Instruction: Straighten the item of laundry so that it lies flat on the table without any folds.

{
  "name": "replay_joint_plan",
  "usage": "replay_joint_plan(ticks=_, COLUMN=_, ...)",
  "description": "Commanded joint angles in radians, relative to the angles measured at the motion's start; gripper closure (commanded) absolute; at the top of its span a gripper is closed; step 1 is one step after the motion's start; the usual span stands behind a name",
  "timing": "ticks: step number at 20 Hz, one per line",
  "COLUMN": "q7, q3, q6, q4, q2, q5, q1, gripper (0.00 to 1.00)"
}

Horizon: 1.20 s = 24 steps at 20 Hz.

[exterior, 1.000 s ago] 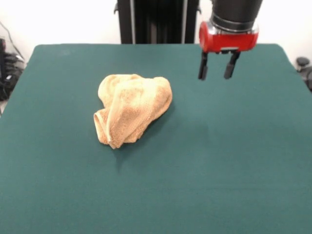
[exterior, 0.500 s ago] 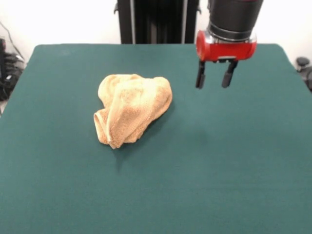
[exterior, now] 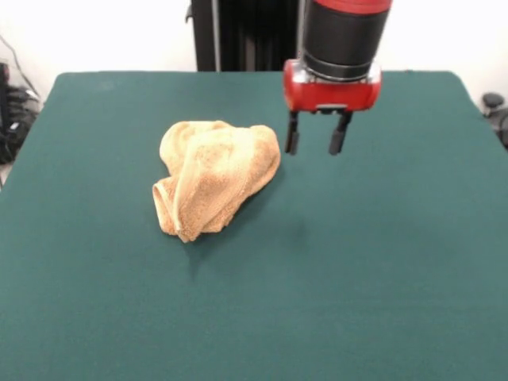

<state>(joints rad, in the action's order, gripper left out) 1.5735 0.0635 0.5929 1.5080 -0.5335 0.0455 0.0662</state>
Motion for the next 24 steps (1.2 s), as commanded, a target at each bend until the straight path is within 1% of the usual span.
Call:
replay_joint_plan(ticks=1, q7=0.078, q3=-0.083, q6=0.012, q4=-0.041, q2=0.017, q5=-0.004, q1=0.035, gripper=0.0)
replay_joint_plan(ticks=8, q7=0.013, q3=-0.147, q6=0.011, q4=-0.059, q2=0.053, q5=0.002, q1=0.099, gripper=0.0)
replay_joint_plan(ticks=10, q7=-0.004, q3=-0.16, q6=0.006, q4=-0.03, q2=0.037, q5=0.007, q1=0.119, gripper=0.0)
replay_joint_plan(ticks=13, q7=-0.034, q3=-0.176, q6=0.035, q4=-0.017, q2=0.014, q5=0.015, q1=0.146, gripper=0.0)
replay_joint_plan(ticks=19, q7=-0.104, q3=-0.226, q6=0.065, q4=-0.016, q2=0.019, q5=0.037, q1=0.213, gripper=0.0)
replay_joint_plan(ticks=24, q7=-0.135, q3=-0.257, q6=0.082, q4=0.017, q2=-0.008, q5=0.056, q1=0.259, gripper=0.0)
